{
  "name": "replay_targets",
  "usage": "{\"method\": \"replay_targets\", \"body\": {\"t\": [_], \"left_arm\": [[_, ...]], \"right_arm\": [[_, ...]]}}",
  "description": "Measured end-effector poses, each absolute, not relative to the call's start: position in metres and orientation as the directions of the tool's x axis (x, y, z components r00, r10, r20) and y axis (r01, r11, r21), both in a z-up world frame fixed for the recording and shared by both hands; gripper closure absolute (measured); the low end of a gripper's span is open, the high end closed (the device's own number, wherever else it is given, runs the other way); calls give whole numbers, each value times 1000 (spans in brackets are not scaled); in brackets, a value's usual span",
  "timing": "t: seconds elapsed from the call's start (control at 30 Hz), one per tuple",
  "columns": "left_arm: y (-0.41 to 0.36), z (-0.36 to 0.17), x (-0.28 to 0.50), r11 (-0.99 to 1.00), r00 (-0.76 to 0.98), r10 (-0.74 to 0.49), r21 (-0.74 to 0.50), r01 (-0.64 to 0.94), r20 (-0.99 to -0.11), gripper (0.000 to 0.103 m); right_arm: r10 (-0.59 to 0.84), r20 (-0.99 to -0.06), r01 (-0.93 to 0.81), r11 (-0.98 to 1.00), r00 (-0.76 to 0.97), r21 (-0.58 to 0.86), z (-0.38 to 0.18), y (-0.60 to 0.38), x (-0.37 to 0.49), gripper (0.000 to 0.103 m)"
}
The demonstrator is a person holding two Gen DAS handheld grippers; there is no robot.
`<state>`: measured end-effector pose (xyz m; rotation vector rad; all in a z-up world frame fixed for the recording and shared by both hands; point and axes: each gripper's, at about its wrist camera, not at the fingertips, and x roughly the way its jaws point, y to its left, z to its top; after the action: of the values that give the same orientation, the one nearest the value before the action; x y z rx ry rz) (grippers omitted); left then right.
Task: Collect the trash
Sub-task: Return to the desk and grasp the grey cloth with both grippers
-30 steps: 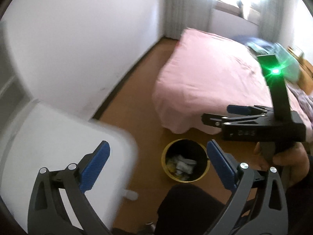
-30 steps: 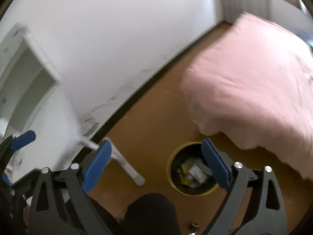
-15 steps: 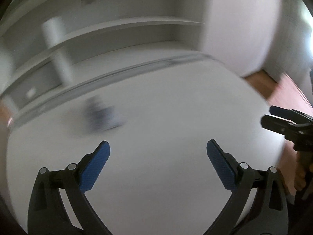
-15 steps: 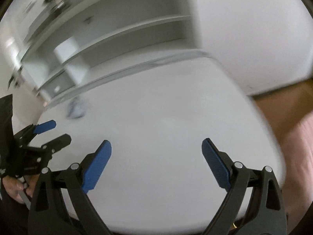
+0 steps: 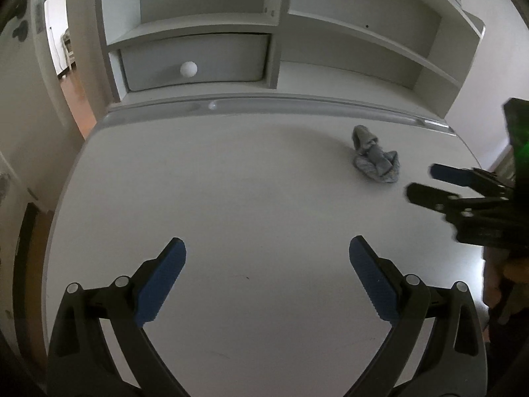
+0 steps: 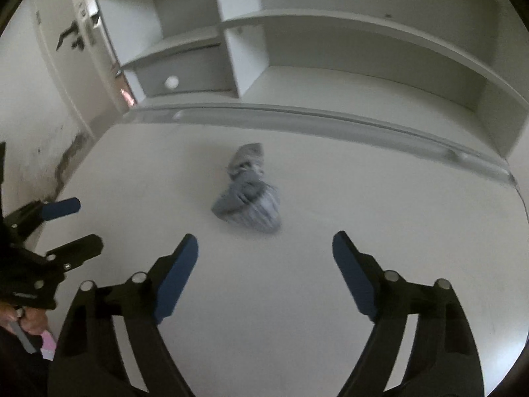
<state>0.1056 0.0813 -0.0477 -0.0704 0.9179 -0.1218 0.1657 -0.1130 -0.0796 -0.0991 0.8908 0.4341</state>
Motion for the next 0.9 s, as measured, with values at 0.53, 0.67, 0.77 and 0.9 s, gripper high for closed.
{"method": "replay_targets", "body": {"t": [0.53,0.67,0.77,0.9], "left_arm": [[51,-56,194,946,523,-323,-251,205,-789,7],[23,-57,203,901,474,-428,-320,293,-769,7],[-3,-61,206,866,422,-490,-371,335,-763,7],[-39,-66,203,840,372,-517,-374,393,-771,26]], "right_arm": [[364,-770,-523,851,523,47,-86,-110,166,94],[384,-750,-555,832,539,28,-81,-124,145,94],[399,-740,-579,815,541,17,-79,-138,126,94],[386,-749,-588,809,538,-5,-87,-156,104,94]]}}
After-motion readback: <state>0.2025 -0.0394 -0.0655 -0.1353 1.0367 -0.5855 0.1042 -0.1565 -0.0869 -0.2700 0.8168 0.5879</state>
